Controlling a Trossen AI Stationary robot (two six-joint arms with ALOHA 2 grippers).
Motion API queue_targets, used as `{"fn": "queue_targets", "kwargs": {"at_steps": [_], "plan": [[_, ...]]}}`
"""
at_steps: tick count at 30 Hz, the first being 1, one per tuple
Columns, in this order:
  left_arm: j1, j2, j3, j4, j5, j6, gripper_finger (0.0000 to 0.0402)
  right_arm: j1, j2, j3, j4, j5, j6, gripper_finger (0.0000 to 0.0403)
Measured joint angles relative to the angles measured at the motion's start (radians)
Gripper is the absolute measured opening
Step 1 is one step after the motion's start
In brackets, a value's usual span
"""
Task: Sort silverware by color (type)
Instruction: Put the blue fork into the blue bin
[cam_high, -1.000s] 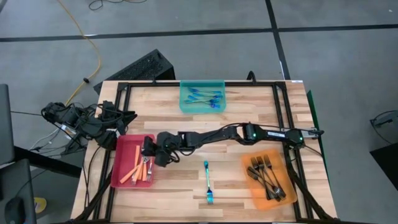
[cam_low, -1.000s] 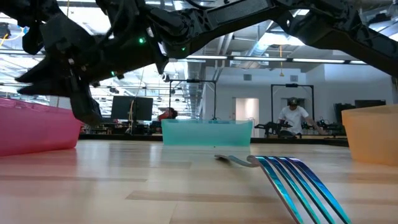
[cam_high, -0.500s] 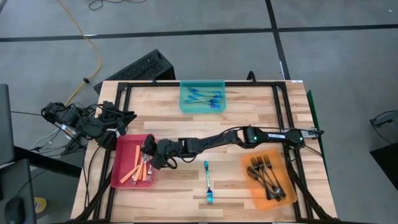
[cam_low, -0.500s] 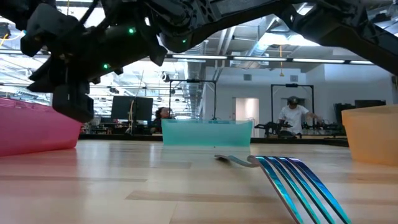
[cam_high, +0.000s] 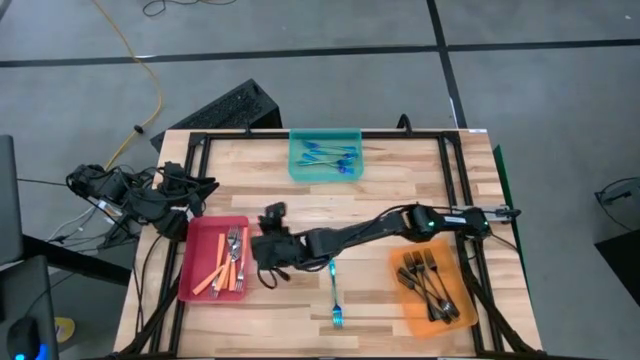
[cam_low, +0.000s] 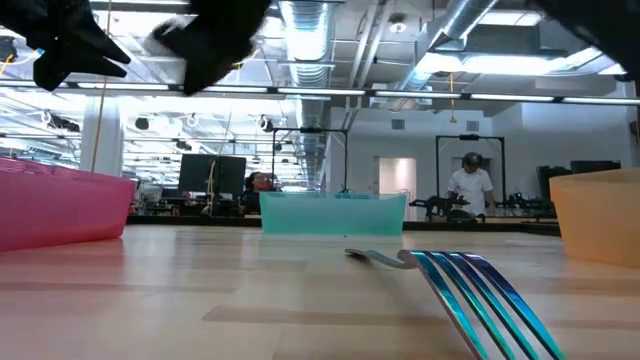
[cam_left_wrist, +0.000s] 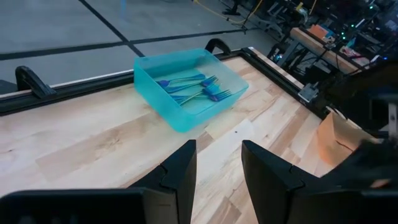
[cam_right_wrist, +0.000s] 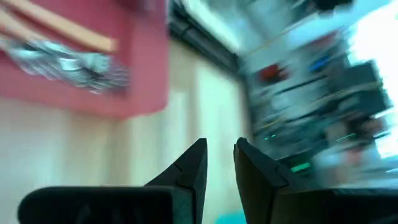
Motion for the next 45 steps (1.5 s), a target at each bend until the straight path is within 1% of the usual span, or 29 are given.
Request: {"fn": "queue_targets", "kwargs": {"at_steps": [2,4,6,8,11,13,16,17,18,20,23,25,29,32,35,38,41,45], "plan": [[0.000,0.000,0.000,0.000,0.000,-0.002,0.0112,0.007,-0.067,0.000,-0.201,-0.104,0.194,0.0102],[0.000,0.000,0.000,0.000,0.001,-0.002,0.0112,0.008,-0.128,0.003,-0.369,-0.232,0.333,0.0102],[0.000,0.000,0.000,0.000,0.004,-0.007,0.0112,0.010,-0.164,0.002,-0.519,-0.327,0.402,0.0102],[0.000,0.000,0.000,0.000,0.005,-0.010,0.0112,0.017,-0.186,0.001,-0.631,-0.395,0.422,0.0102],[0.000,0.000,0.000,0.000,0.005,-0.014,0.0112,0.047,-0.192,-0.001,-0.730,-0.413,0.431,0.0102],[0.000,0.000,0.000,0.000,0.008,-0.029,0.0112,0.087,-0.193,-0.001,-0.787,-0.415,0.439,0.0102],[0.000,0.000,0.000,-0.001,0.028,-0.031,0.0112,0.168,-0.193,-0.001,-0.909,-0.418,0.383,0.0102],[0.000,0.000,0.000,-0.004,0.034,-0.030,0.0112,0.197,-0.193,-0.004,-0.921,-0.418,0.352,0.0102],[0.000,0.000,0.000,-0.008,0.035,-0.032,0.0112,0.227,-0.191,-0.010,-0.912,-0.420,0.315,0.0102],[0.000,0.000,0.000,-0.009,0.035,-0.036,0.0112,0.283,-0.195,-0.039,-0.875,-0.457,0.234,0.0102],[0.000,0.000,0.000,-0.009,0.035,-0.035,0.0112,0.352,-0.223,-0.102,-0.808,-0.571,0.127,0.0102],[0.000,0.000,0.000,-0.009,0.034,-0.035,0.0112,0.380,-0.264,-0.162,-0.758,-0.614,0.095,0.0102],[0.000,0.000,0.000,-0.011,0.026,-0.030,0.0112,0.383,-0.317,-0.309,-0.564,-0.674,0.032,0.0102],[0.000,0.000,0.000,-0.011,0.026,-0.035,0.0112,0.363,-0.351,-0.414,-0.392,-0.759,-0.037,0.0102],[0.000,0.000,0.000,-0.011,0.025,-0.035,0.0112,0.336,-0.374,-0.480,-0.247,-0.835,-0.110,0.0102],[0.000,0.000,0.000,-0.011,0.017,-0.035,0.0112,0.311,-0.362,-0.519,-0.217,-0.839,-0.191,0.0102],[0.000,0.000,0.000,-0.011,0.009,-0.035,0.0112,0.278,-0.343,-0.549,-0.189,-0.833,-0.315,0.0102],[0.000,0.000,0.000,-0.011,0.001,-0.036,0.0112,0.236,-0.311,-0.560,-0.156,-0.787,-0.418,0.0102]]}}
